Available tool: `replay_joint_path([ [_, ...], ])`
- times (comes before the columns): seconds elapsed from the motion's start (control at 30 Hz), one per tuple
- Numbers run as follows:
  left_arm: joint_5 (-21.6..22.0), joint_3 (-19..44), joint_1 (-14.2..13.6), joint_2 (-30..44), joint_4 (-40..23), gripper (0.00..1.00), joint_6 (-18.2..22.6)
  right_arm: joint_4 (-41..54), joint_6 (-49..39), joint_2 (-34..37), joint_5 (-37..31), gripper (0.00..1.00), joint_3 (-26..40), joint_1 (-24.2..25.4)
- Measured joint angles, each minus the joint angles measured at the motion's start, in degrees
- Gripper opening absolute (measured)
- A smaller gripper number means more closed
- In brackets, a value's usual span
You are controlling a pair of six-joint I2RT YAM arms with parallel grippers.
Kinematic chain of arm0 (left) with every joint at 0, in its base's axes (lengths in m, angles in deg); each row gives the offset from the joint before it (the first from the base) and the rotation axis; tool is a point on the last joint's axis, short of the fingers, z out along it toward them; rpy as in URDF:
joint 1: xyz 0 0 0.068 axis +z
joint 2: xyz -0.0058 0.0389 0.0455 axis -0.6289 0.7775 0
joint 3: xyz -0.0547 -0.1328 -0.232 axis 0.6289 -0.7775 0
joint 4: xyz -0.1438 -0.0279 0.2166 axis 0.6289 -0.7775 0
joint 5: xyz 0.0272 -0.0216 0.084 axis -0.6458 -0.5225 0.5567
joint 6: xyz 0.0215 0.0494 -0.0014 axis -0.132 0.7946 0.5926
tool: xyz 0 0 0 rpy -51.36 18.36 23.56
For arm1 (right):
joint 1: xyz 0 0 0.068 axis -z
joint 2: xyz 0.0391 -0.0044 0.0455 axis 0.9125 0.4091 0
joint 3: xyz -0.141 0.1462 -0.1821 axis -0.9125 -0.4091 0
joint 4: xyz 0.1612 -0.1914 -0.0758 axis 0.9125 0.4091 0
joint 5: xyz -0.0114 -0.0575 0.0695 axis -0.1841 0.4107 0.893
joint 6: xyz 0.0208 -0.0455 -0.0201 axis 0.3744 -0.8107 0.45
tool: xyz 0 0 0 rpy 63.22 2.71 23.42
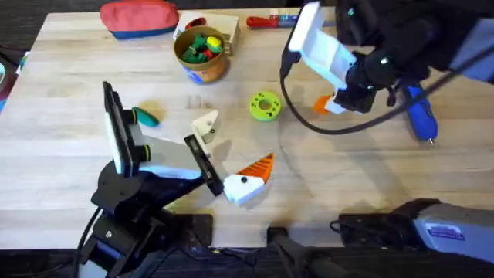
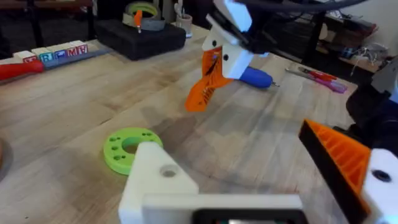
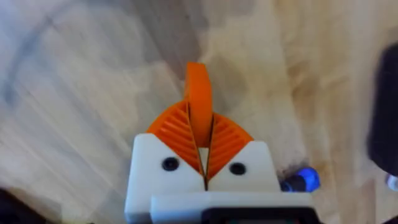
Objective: Pick up the gripper from the table and insert it into the empty holder that is missing its gripper. Then pick up a screw, insert it into the mounting hole, and use the screwdriver to tighten it. Finally, clean up the table by picking up the vegetable and placing it into the bucket.
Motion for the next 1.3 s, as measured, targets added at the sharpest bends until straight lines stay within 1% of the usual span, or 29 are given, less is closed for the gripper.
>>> replay_joint_path([
  [0.07,0.0,0.0,0.0,0.0,0.0,0.987,0.0,-0.9,1.7,-3.6,0.0,0.004,0.0,0.0],
  [0.1,0.0,0.0,0.0,0.0,0.0,0.987,0.0,-0.7,4.6,-10.5,0.0,0.004,0.2,0.4],
  [0.17,0.0,0.0,0.0,0.0,0.0,0.988,0.0,-0.6,6.6,-15.2,0.3,0.004,0.3,1.7],
  [0.23,0.0,0.0,0.0,0.0,0.0,0.988,0.0,-0.6,9.1,-19.7,1.3,0.004,0.4,4.5],
  [0.27,0.0,0.0,0.0,0.0,0.0,0.988,0.0,-0.6,10.6,-21.9,2.5,0.004,0.5,6.7],
  [0.37,0.0,0.0,0.0,0.0,0.0,0.988,0.0,-0.5,14.6,-25.5,9.3,0.004,0.5,13.7],
  [0.47,0.0,0.0,0.0,0.0,0.0,0.988,0.0,-2.1,19.0,-25.8,19.4,0.004,-0.3,20.2],
  [0.57,0.0,0.0,0.0,0.0,0.0,0.987,0.0,-6.0,25.9,-23.7,30.6,0.004,-3.0,24.0],
  [0.63,0.0,0.0,0.0,0.0,0.0,0.986,0.0,-8.5,30.9,-21.2,38.1,0.003,-4.7,24.4],
  [0.73,0.0,0.0,0.0,0.0,0.0,0.988,0.0,-9.5,37.9,-15.8,48.2,0.003,-5.6,23.6],
  [0.87,0.0,0.0,0.0,0.0,0.0,0.988,0.0,-9.8,43.9,-7.8,59.1,0.003,-5.7,20.6],
  [1.0,0.0,0.0,0.0,0.0,0.0,0.988,0.0,-9.9,47.1,0.4,69.2,0.003,-5.7,16.4],
  [1.17,0.0,0.0,0.0,0.0,0.0,0.987,0.0,-10.0,49.8,8.6,78.1,0.003,-5.9,11.5],
  [1.3,0.0,0.0,0.0,0.0,0.0,0.988,0.0,-10.5,50.6,12.3,82.7,0.003,-5.9,8.4],
])
